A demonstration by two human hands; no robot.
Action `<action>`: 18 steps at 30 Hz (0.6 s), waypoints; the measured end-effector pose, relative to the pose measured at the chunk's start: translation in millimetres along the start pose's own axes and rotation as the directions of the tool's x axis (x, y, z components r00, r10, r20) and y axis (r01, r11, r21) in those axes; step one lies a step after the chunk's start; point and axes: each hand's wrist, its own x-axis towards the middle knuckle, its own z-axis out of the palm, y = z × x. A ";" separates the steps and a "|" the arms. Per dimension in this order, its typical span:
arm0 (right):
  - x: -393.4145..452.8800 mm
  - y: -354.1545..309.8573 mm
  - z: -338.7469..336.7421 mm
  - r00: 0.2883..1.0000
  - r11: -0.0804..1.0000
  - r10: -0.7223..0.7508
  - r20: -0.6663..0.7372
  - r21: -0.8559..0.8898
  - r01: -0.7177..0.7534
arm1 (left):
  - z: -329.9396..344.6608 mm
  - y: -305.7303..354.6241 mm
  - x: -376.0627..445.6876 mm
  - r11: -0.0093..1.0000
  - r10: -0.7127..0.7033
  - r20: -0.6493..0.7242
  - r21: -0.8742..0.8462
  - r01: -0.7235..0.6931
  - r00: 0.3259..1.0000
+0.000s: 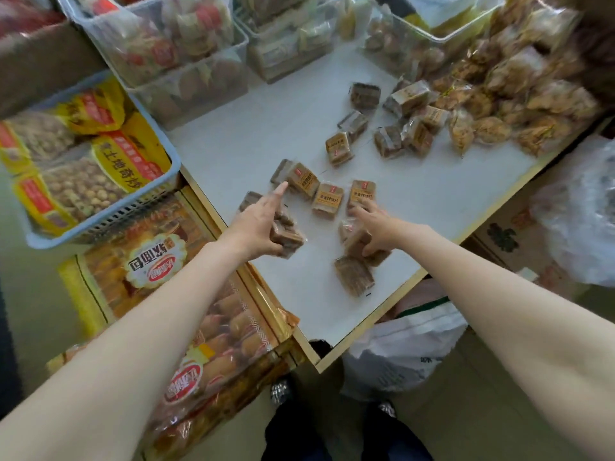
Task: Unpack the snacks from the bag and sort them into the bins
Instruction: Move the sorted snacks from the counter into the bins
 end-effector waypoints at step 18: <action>27.6 -26.2 4.3 0.924 0.943 0.331 -0.194 0.113 -0.314 | 7.6 -62.8 94.3 0.980 -0.073 0.465 0.197 -0.023 0.882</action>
